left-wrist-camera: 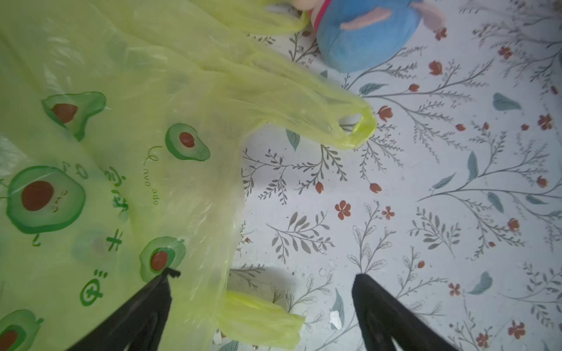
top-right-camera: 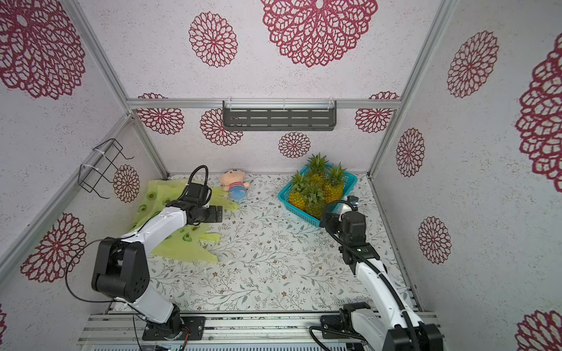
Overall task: Place the pineapple into a plastic bag & tie a knot
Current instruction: Pick up the plastic bag.
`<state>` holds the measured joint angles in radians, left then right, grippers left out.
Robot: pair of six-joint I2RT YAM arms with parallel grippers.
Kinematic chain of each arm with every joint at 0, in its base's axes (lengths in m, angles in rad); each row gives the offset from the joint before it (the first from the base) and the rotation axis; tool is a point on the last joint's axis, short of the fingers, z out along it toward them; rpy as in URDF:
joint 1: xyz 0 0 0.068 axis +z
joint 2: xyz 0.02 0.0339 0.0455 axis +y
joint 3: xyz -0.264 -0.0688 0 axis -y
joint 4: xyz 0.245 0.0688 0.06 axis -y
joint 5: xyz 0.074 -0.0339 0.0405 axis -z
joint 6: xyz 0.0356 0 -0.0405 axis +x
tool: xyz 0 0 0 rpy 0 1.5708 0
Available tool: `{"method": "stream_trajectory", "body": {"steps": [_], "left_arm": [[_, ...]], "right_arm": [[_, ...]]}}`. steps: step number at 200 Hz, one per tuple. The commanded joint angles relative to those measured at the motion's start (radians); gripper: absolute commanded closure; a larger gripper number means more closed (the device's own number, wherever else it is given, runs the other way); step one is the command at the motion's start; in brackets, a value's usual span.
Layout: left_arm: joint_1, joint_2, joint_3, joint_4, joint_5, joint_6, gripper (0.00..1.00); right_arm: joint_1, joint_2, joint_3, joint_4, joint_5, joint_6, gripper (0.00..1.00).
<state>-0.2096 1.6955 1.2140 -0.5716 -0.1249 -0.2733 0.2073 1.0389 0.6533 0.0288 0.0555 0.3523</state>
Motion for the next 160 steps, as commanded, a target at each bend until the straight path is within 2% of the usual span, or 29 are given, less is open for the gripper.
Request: {"method": "stream_trajectory", "body": {"steps": [1, 25, 37, 60, 84, 117, 160], "left_arm": [[-0.011, 0.059, 0.094, -0.014, 0.055, 0.055, 0.03], [-0.023, 0.168, 0.191, -0.006, 0.077, 0.092, 0.0], [-0.029, 0.211, 0.227, 0.01, 0.102, 0.119, 0.02], [-0.045, 0.3, 0.286, 0.032, 0.129, 0.187, 0.03], [-0.055, 0.376, 0.361, 0.012, 0.132, 0.207, 0.01], [-0.088, 0.455, 0.433, 0.002, 0.023, 0.22, 0.0], [-0.103, 0.533, 0.513, -0.004, -0.063, 0.189, 0.09]], "right_arm": [[0.09, 0.079, 0.085, -0.073, -0.002, 0.002, 0.01], [0.182, 0.172, 0.137, -0.056, -0.014, 0.01, 0.02], [0.221, 0.21, 0.154, -0.04, -0.017, 0.021, 0.02], [0.258, 0.277, 0.179, -0.011, -0.051, 0.053, 0.02], [0.293, 0.329, 0.205, 0.007, -0.064, 0.062, 0.02], [0.322, 0.378, 0.229, 0.01, -0.061, 0.066, 0.02], [0.334, 0.409, 0.236, 0.025, -0.063, 0.068, 0.02]]}}
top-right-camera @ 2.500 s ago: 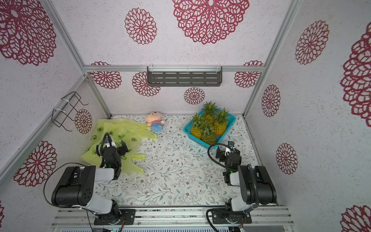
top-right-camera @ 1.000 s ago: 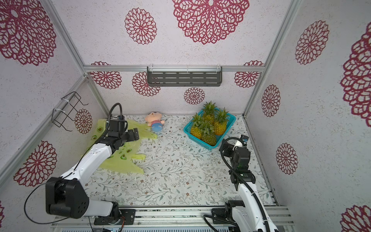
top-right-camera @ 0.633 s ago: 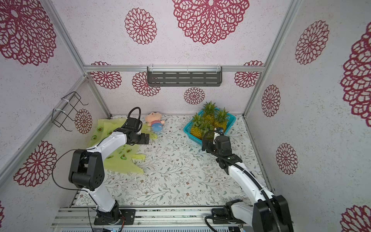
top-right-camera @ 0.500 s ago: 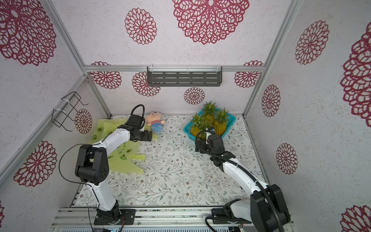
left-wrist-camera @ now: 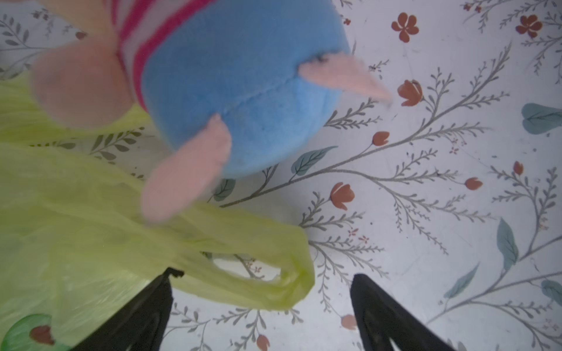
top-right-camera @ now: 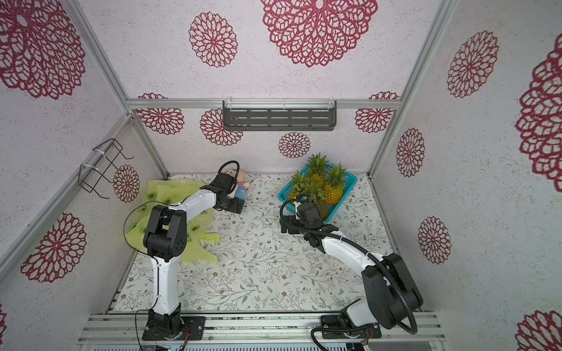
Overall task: Place the pineapple into a plastic bag & tie a knot
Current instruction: Pick up the plastic bag.
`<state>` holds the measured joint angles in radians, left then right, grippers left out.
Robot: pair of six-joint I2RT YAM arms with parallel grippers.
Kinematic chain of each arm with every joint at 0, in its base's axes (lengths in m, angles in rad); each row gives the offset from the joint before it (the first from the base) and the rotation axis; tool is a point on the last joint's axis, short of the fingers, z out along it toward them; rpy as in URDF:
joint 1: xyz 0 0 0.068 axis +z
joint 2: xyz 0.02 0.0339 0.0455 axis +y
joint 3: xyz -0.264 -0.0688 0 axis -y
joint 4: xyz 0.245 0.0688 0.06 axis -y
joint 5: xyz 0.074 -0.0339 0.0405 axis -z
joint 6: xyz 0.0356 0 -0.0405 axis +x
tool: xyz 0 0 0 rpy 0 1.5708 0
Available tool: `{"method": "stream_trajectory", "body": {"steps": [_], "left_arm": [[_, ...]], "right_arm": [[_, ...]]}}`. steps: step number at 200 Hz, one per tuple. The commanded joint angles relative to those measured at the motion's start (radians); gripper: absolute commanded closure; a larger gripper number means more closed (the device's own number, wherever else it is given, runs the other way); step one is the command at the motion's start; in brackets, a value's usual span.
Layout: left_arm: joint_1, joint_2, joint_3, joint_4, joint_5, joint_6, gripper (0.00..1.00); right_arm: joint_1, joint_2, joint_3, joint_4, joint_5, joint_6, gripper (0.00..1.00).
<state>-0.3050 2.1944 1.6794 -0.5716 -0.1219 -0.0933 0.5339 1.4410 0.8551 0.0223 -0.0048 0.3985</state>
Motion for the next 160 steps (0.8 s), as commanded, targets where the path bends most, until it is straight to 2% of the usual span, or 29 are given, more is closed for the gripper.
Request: {"method": "stream_trajectory", "body": {"steps": [1, 31, 51, 67, 89, 130, 160], "left_arm": [[-0.009, 0.037, 0.051, -0.005, -0.067, 0.008, 0.1], [-0.017, 0.1, 0.114, -0.053, -0.072, -0.004, 0.24], [-0.022, 0.118, 0.126, -0.071, -0.071, -0.007, 0.4], [-0.022, 0.111, 0.128, -0.08, -0.058, -0.009, 0.63], [-0.02, 0.069, 0.113, -0.082, -0.025, -0.009, 1.0], [-0.014, -0.138, 0.006, -0.073, 0.009, 0.002, 1.0], [-0.01, -0.36, -0.101, -0.084, 0.088, 0.003, 1.0]], "right_arm": [[0.008, 0.008, 0.033, 0.031, -0.003, 0.022, 0.02], [0.015, 0.02, 0.035, 0.038, -0.005, 0.025, 0.02], [0.017, 0.022, 0.033, 0.041, -0.002, 0.025, 0.03], [0.017, 0.024, 0.034, 0.042, -0.001, 0.026, 0.02], [0.018, 0.028, 0.037, 0.042, 0.0, 0.024, 0.02], [0.018, 0.036, 0.049, 0.046, -0.018, 0.023, 0.03], [0.024, 0.064, 0.081, 0.057, -0.11, 0.02, 0.04]]}}
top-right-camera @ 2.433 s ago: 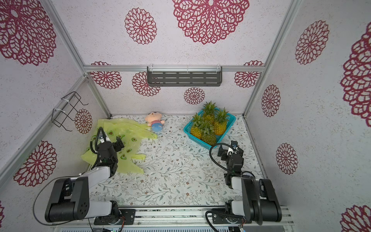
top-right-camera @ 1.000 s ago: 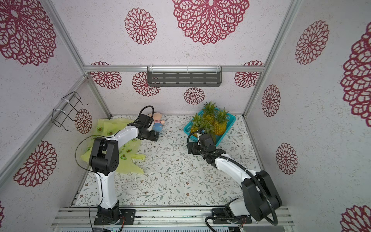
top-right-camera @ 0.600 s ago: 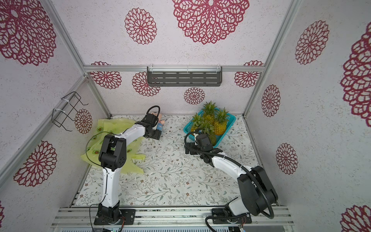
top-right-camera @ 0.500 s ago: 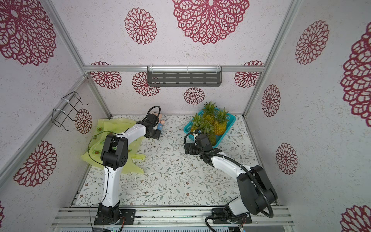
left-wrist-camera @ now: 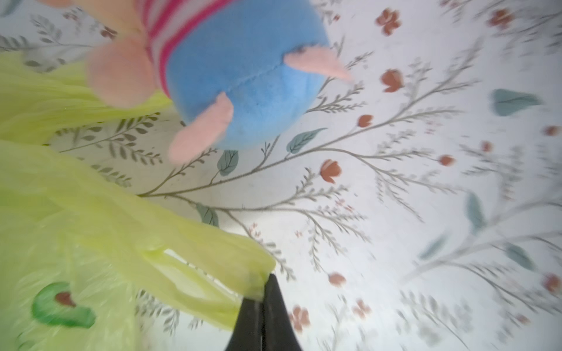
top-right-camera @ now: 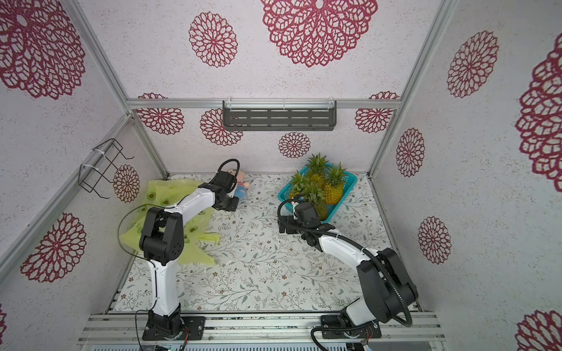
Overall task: Place the pineapple into a plastic bag & tie a knot
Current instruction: Pick up the plastic bag, then adjust the plastic bag at the center of the board.
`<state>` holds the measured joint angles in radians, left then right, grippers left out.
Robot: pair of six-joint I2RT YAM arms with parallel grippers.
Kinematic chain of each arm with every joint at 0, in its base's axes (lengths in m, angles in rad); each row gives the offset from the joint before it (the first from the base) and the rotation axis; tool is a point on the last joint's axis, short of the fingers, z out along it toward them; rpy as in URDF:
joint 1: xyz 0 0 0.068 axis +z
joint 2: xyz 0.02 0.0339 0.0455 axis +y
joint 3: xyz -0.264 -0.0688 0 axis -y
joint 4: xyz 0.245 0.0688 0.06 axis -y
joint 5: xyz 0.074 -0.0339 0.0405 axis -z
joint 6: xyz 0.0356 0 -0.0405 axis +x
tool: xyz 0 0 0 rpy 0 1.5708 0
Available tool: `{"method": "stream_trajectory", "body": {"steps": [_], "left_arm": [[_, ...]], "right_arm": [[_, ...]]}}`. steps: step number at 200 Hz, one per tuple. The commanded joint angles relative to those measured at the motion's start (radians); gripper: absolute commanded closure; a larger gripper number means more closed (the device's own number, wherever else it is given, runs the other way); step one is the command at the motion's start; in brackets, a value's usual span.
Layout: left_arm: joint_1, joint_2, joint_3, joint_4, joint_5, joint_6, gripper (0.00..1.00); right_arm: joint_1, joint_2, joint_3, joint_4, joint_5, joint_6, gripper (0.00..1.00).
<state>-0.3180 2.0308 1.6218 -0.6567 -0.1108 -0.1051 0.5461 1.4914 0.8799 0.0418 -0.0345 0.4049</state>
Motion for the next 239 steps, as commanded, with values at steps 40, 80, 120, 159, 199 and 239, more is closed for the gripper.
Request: {"method": "stream_trajectory", "body": {"steps": [40, 80, 120, 159, 199, 239], "left_arm": [[-0.001, -0.397, -0.118, -0.018, 0.17, -0.033, 1.0], [-0.012, -0.475, -0.11, 0.023, 0.329, -0.126, 1.0], [-0.031, -0.456, -0.062, 0.052, 0.428, -0.182, 1.0], [-0.057, -0.467, 0.026, -0.003, 0.416, -0.193, 1.0], [-0.057, -0.483, 0.006, 0.034, 0.446, -0.202, 1.0], [-0.056, -0.44, 0.018, 0.042, 0.49, -0.225, 1.0]], "right_arm": [[0.06, 0.067, 0.144, 0.053, -0.191, 0.001, 0.07], [0.128, 0.127, 0.196, 0.173, -0.215, 0.044, 0.08], [0.176, 0.215, 0.242, 0.339, -0.242, 0.128, 0.11], [0.194, 0.284, 0.297, 0.427, -0.274, 0.182, 0.14], [0.195, 0.303, 0.328, 0.472, -0.295, 0.21, 0.15], [0.195, 0.308, 0.311, 0.484, -0.274, 0.228, 0.19]]}}
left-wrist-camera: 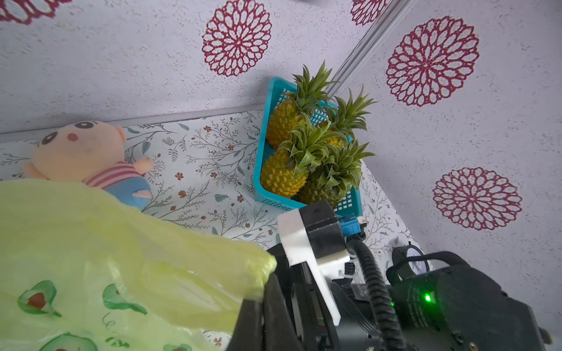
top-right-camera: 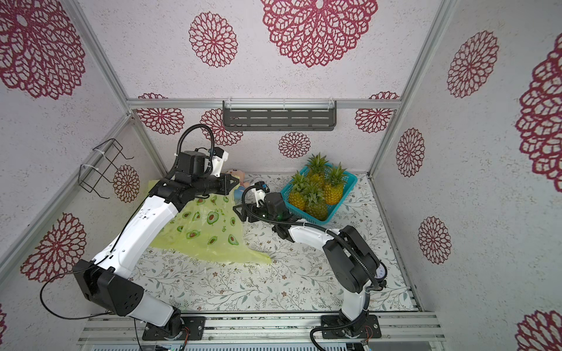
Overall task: Place the pineapple into a plastic bag & tie a knot
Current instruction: Adjust the plastic bag at the center of the board.
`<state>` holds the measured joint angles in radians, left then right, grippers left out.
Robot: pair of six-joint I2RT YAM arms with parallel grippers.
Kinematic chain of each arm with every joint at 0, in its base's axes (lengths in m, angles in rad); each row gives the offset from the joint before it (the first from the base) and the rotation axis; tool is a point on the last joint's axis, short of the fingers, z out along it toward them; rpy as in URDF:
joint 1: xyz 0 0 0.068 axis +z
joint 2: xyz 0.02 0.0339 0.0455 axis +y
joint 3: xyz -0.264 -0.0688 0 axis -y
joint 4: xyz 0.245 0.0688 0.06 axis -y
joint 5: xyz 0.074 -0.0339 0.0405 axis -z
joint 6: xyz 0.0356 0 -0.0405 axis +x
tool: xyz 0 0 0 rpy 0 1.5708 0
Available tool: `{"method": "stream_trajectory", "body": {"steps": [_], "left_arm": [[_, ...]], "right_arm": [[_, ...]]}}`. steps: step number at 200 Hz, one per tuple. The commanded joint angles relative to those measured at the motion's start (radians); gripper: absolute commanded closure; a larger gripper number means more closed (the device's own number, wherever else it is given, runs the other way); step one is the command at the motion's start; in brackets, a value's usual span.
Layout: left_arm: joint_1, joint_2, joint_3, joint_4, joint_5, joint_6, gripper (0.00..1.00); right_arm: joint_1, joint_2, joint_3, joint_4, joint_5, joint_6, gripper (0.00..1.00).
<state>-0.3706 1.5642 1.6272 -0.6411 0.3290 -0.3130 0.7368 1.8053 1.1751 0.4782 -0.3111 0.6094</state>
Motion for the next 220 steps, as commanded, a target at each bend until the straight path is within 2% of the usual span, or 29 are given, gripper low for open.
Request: {"method": "stream_trajectory", "body": {"steps": [1, 35, 58, 71, 83, 92, 99, 109, 134, 148, 158, 187, 220], "left_arm": [[-0.004, 0.027, 0.013, 0.028, 0.052, -0.018, 1.0], [-0.005, 0.042, 0.02, 0.061, 0.115, -0.043, 1.0], [-0.006, 0.041, 0.019, 0.073, 0.127, -0.055, 1.0], [-0.005, 0.039, 0.017, 0.079, 0.128, -0.064, 1.0], [-0.004, 0.035, 0.014, 0.08, 0.125, -0.074, 0.98], [-0.004, 0.029, 0.011, 0.077, 0.103, -0.082, 0.95], [-0.001, 0.019, 0.007, 0.071, 0.068, -0.088, 0.88], [0.009, -0.007, -0.011, 0.063, 0.005, -0.1, 0.72], [0.057, -0.11, -0.139, 0.083, -0.135, -0.145, 0.36], [0.064, -0.175, -0.235, 0.103, -0.2, -0.142, 0.23], [0.052, -0.216, -0.294, 0.113, -0.206, -0.125, 0.14], [-0.036, -0.263, -0.404, 0.108, -0.241, -0.098, 0.01], [-0.166, -0.237, -0.447, 0.098, -0.329, -0.023, 0.01]], "right_arm": [[0.004, -0.005, 0.017, 0.046, 0.004, 0.023, 0.19], [0.004, 0.034, 0.057, 0.003, 0.059, 0.018, 0.27], [0.003, 0.081, 0.103, -0.003, 0.046, 0.026, 0.32], [0.004, 0.109, 0.13, 0.001, 0.033, 0.038, 0.39], [0.004, 0.13, 0.152, 0.01, 0.021, 0.057, 0.52], [0.002, 0.136, 0.162, 0.019, 0.022, 0.077, 0.69], [0.001, 0.134, 0.157, 0.04, 0.031, 0.097, 0.83], [-0.003, 0.117, 0.131, 0.089, 0.058, 0.137, 1.0], [-0.028, 0.049, 0.043, 0.181, 0.172, 0.27, 1.0], [-0.043, 0.009, 0.007, 0.184, 0.225, 0.339, 1.0], [-0.048, -0.018, -0.008, 0.154, 0.265, 0.378, 1.0], [-0.049, -0.068, 0.004, -0.005, 0.359, 0.444, 1.0], [-0.05, -0.083, 0.018, -0.07, 0.372, 0.499, 1.0]]}}
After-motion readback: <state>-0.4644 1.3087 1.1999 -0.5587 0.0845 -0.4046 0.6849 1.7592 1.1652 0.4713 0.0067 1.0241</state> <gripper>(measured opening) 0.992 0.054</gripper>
